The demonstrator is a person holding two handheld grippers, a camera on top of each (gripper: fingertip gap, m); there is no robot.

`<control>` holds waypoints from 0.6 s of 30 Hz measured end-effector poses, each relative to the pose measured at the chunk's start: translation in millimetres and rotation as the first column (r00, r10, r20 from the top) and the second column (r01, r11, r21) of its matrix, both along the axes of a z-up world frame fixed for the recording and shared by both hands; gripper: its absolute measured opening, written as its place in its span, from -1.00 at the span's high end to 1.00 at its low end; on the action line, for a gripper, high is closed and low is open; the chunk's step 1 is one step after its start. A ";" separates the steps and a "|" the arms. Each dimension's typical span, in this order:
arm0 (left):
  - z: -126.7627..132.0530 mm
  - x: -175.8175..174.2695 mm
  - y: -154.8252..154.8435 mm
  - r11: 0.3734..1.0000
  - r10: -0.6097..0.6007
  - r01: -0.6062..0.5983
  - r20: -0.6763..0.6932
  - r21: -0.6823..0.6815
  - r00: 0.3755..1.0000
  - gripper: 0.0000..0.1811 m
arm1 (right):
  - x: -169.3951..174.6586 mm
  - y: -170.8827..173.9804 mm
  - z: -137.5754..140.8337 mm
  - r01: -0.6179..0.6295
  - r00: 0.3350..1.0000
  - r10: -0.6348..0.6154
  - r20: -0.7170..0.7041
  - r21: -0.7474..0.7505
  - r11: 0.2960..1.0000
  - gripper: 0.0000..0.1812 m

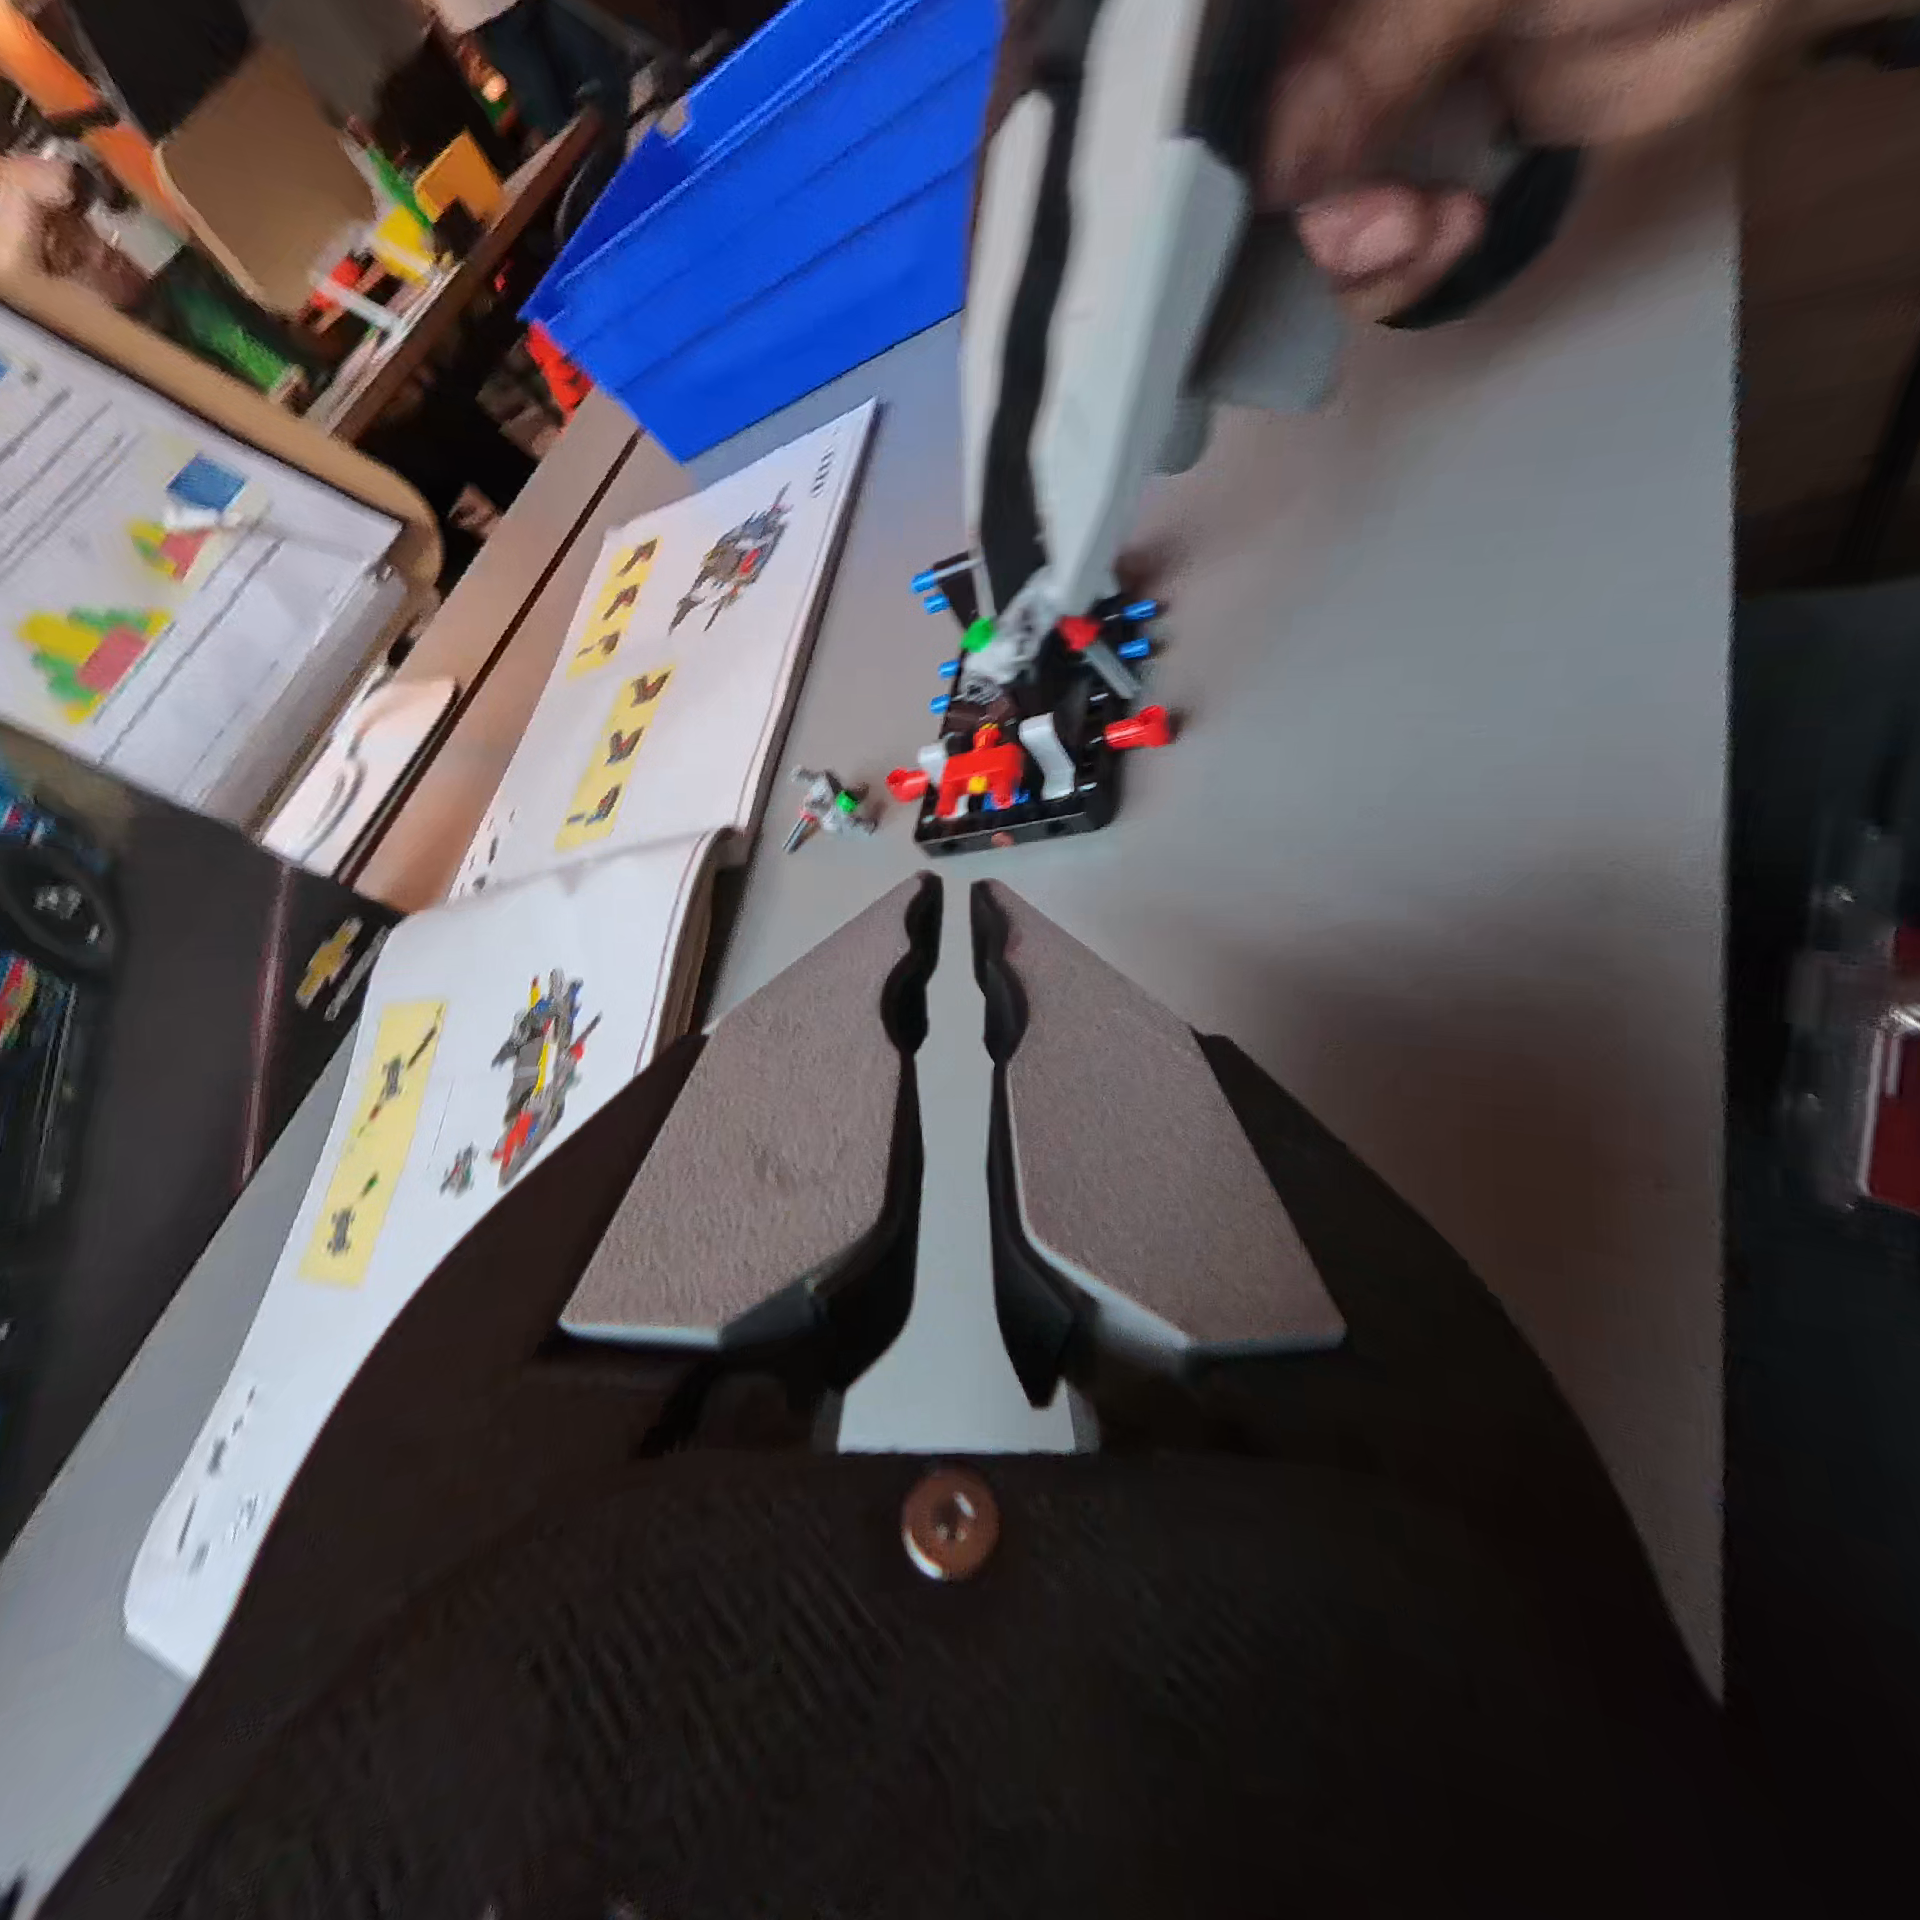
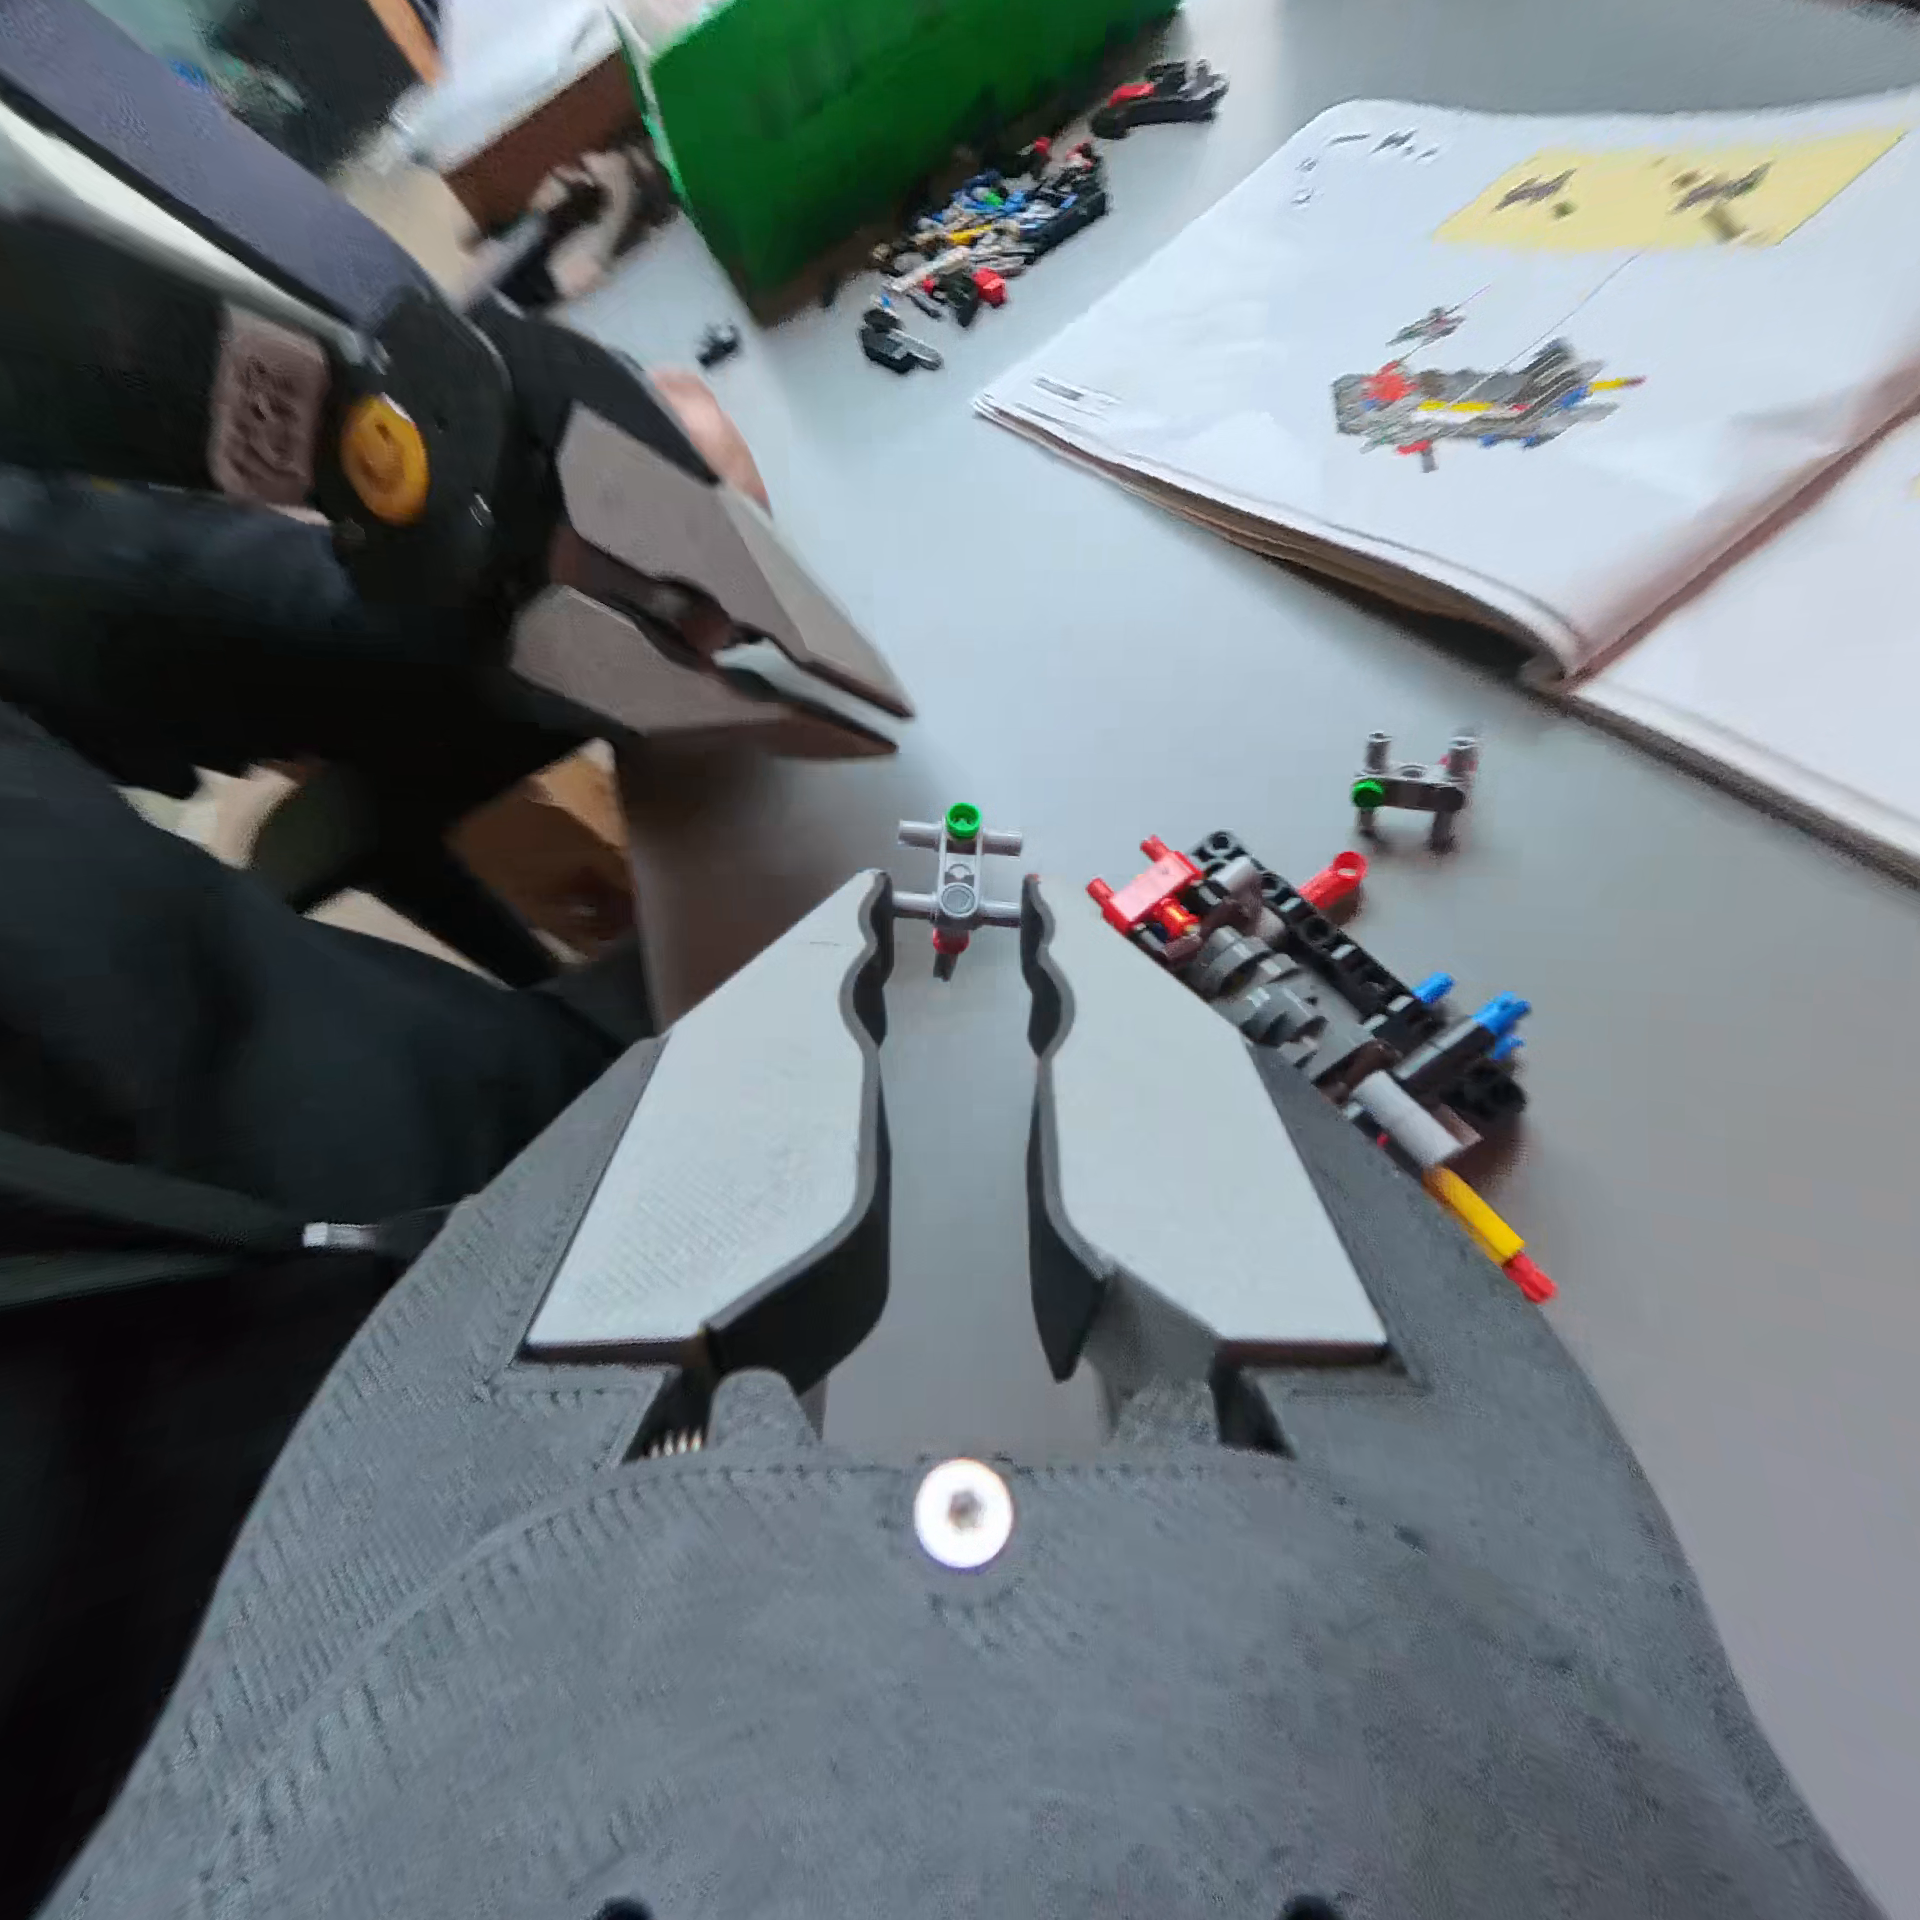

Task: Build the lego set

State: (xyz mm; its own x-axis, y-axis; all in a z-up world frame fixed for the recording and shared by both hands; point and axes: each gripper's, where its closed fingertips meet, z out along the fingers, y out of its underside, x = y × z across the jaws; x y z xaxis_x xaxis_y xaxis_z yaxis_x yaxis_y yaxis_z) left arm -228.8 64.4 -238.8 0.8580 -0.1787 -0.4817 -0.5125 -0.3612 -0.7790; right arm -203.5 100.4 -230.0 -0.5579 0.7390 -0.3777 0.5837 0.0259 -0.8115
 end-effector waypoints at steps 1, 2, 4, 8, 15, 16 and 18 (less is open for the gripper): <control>-0.9 5.4 2.0 1.000 -0.027 0.027 0.001 -0.004 1.000 0.96 | 0.3 -0.6 1.9 -0.023 0.999 0.025 0.037 -0.060 0.998 0.76; -0.6 8.1 4.4 0.999 -0.038 0.038 0.014 -0.003 0.999 0.92 | 0.1 -0.2 3.0 -0.032 0.997 0.040 0.069 -0.111 0.993 0.76; 0.5 9.2 8.2 0.999 -0.042 0.042 0.021 -0.001 0.999 0.80 | 1.8 -1.8 3.9 -0.058 0.989 0.084 0.124 -0.201 0.978 0.76; 6.7 16.5 12.6 0.996 -0.086 0.087 -0.040 0.017 0.995 0.75 | 5.1 -7.2 4.5 -0.093 0.967 0.165 0.194 -0.334 0.938 0.76; 18.3 29.6 19.3 0.988 -0.139 0.141 -0.043 0.059 0.989 0.88 | 8.8 -15.3 7.0 -0.127 0.935 0.255 0.247 -0.438 0.890 0.76; 18.9 31.3 19.2 0.987 -0.148 0.150 -0.034 0.060 0.988 0.88 | 9.4 -16.3 6.9 -0.129 0.931 0.263 0.251 -0.448 0.885 0.76; 21.3 34.2 18.6 0.984 -0.162 0.164 -0.026 0.073 0.986 0.91 | 9.2 -16.7 5.8 -0.125 0.927 0.269 0.260 -0.464 0.877 0.76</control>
State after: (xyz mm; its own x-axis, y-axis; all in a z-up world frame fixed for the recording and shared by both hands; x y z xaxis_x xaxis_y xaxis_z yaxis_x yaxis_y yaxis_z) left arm -194.6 83.1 -217.5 0.8101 -0.2783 -0.5160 -0.5758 -0.2124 -0.7895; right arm -194.3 83.6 -224.2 -0.4763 0.3472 -0.8079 0.8244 -0.1433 -0.5476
